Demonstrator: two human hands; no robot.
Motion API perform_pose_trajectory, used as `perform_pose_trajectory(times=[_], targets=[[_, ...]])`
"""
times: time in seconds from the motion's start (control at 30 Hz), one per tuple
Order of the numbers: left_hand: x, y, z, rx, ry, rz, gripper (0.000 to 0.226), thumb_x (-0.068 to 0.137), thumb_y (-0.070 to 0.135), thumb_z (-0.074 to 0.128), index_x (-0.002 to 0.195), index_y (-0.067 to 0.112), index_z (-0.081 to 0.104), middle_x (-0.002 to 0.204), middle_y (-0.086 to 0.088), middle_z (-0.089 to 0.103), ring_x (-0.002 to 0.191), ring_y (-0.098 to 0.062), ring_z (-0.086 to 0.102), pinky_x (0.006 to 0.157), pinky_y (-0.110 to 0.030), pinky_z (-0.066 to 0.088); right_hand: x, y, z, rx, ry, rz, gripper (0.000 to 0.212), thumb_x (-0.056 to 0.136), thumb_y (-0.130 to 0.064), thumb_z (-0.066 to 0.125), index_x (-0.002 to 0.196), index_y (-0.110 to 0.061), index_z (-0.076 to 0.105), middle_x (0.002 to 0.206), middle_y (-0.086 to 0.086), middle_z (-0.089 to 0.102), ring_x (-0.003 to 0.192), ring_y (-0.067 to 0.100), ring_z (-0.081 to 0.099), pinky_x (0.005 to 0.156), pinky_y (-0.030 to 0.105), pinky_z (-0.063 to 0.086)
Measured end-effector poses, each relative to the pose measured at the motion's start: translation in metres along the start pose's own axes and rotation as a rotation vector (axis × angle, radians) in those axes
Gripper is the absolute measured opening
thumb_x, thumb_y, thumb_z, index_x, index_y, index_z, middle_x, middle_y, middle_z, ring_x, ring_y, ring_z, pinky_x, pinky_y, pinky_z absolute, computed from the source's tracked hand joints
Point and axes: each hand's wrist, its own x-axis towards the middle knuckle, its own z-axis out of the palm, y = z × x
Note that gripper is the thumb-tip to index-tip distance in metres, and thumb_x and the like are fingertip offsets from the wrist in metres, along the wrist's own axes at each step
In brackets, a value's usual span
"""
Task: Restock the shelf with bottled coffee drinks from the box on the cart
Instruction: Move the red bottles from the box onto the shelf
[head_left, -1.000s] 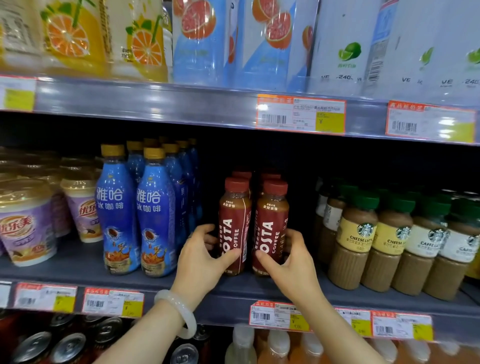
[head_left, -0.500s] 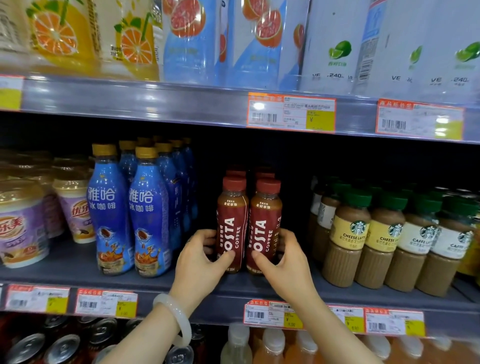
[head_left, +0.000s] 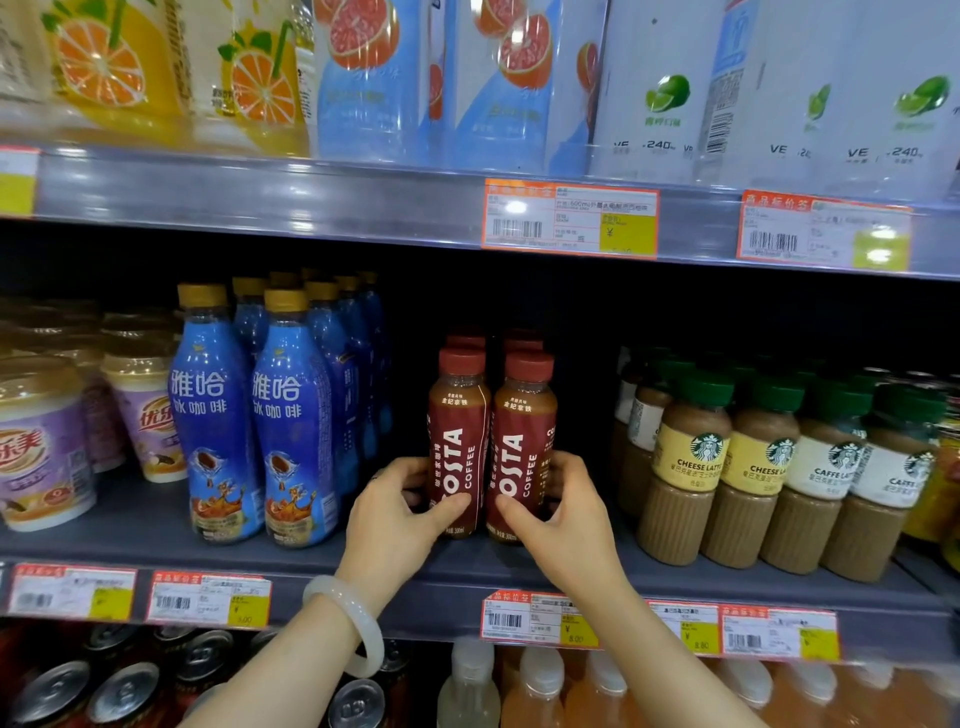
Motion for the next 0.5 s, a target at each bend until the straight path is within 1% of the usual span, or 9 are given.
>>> perform_pose_trajectory(times=[0.07, 0.27, 0.5], targets=[[0.0002, 0.0004, 0.0001, -0.005, -0.001, -0.013, 0.049, 0.073, 0.029, 0.077, 0.117, 0.018, 0.057, 0.105, 0.007, 0.06, 0.094, -0.012, 0.056, 0.081, -0.027, 0.045, -0.0002, -0.0003, -0.0004, 0.002, -0.001, 0.001, 0.06, 0.075, -0.031, 0.074, 0.125, -0.023, 0.042, 0.12, -0.005, 0.056, 0.106, 0.008, 0.055, 0.087, 0.023, 0.047], [0.0007, -0.0005, 0.0008, 0.007, 0.005, -0.034, 0.049, 0.073, 0.031, 0.077, 0.116, 0.017, 0.057, 0.107, 0.006, 0.062, 0.095, -0.013, 0.058, 0.081, -0.028, 0.046, -0.0003, -0.0002, -0.0001, -0.01, -0.009, 0.007, 0.062, 0.075, -0.033, 0.073, 0.127, -0.023, 0.04, 0.122, -0.005, 0.055, 0.108, 0.009, 0.055, 0.091, 0.029, 0.049], [0.0001, 0.0015, 0.0011, 0.022, 0.022, -0.022, 0.053, 0.072, 0.03, 0.078, 0.118, 0.014, 0.056, 0.106, 0.004, 0.062, 0.093, -0.013, 0.058, 0.081, -0.028, 0.047, 0.0009, -0.0005, -0.0005, -0.011, -0.008, 0.003, 0.062, 0.075, -0.032, 0.073, 0.127, -0.021, 0.041, 0.121, -0.004, 0.056, 0.106, 0.01, 0.057, 0.088, 0.026, 0.049]])
